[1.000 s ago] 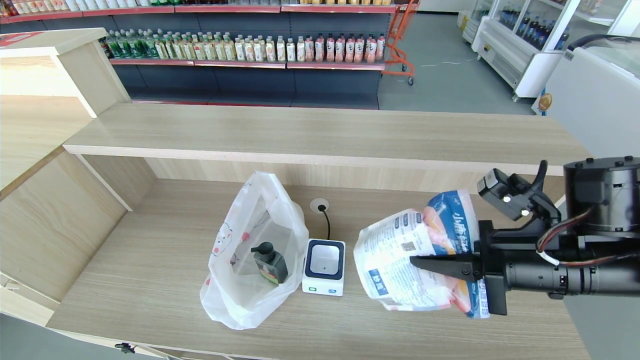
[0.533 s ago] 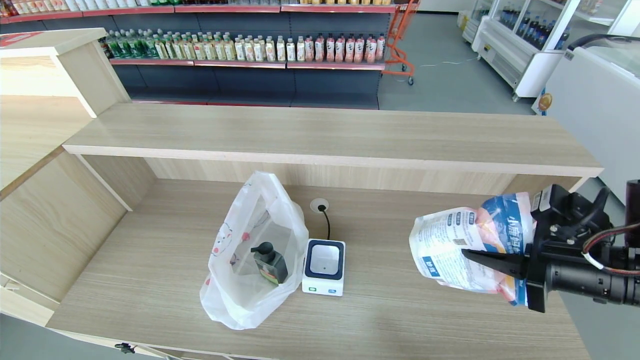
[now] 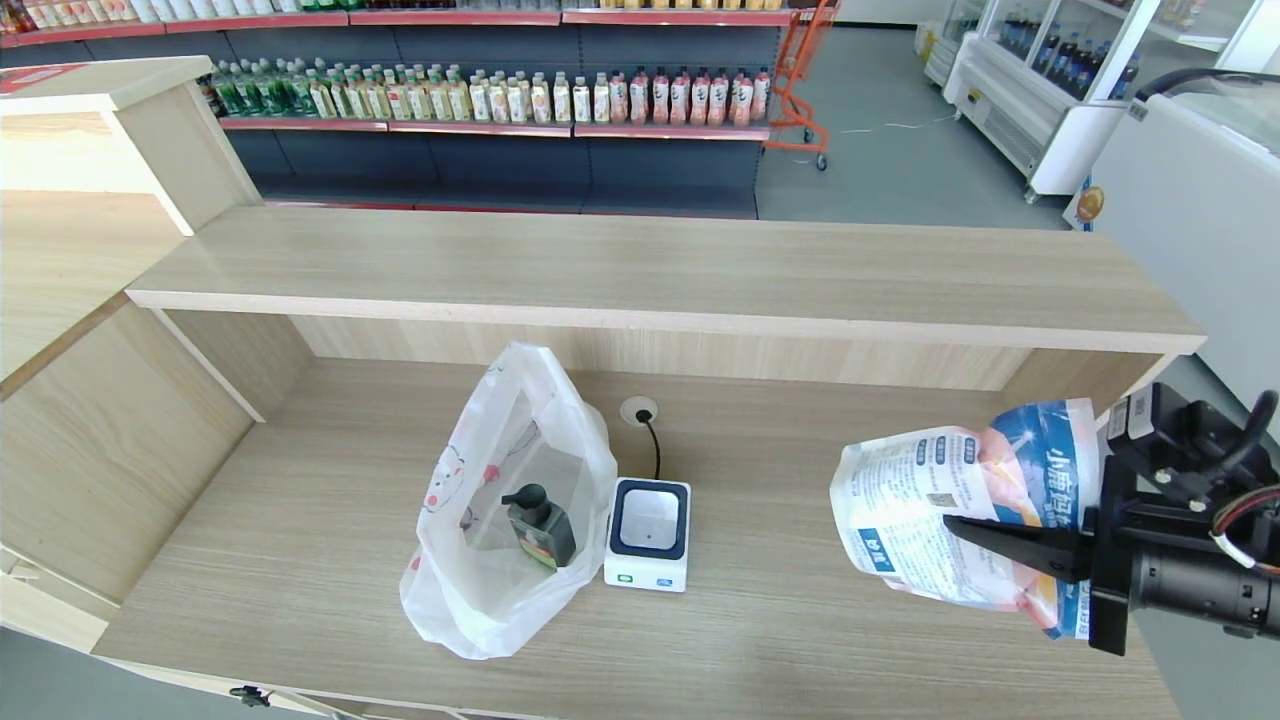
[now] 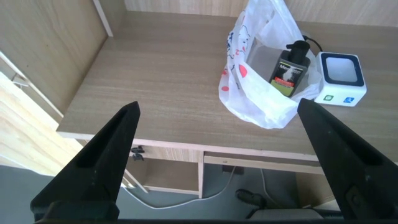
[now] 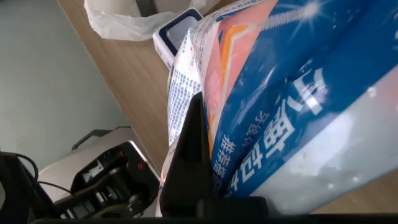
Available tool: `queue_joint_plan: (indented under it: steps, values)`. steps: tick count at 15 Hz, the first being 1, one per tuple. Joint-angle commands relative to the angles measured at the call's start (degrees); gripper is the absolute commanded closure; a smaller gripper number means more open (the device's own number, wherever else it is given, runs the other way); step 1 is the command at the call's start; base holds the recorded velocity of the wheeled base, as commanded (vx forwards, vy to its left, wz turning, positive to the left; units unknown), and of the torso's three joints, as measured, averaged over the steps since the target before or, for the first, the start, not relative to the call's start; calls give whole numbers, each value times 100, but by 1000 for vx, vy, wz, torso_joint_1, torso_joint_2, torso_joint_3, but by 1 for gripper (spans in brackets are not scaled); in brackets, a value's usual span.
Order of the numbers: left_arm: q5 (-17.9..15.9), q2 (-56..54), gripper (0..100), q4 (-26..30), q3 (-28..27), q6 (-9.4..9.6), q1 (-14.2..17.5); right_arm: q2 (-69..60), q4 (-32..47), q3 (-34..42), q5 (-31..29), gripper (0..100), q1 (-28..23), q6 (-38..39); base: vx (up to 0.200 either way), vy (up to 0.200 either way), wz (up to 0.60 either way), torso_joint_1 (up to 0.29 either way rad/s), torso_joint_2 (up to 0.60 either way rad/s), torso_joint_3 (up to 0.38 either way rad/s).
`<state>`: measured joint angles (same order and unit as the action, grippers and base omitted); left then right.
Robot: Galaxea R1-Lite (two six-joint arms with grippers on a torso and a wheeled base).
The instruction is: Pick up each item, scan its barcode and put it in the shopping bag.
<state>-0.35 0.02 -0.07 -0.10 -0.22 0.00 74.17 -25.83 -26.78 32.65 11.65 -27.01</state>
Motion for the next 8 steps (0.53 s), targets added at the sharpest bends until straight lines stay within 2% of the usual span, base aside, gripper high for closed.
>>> queue_joint_plan:
  steps: [1,8]
  values:
    - [0,-2,0,-1,1,-13,0,36,-1,-29,5,100,4,30,0,200,0,2,-2,2]
    - [0,-2,0,-1,1,4,0,414,-10,-55,14,100,-93,153,0,200,0,-1,3,3]
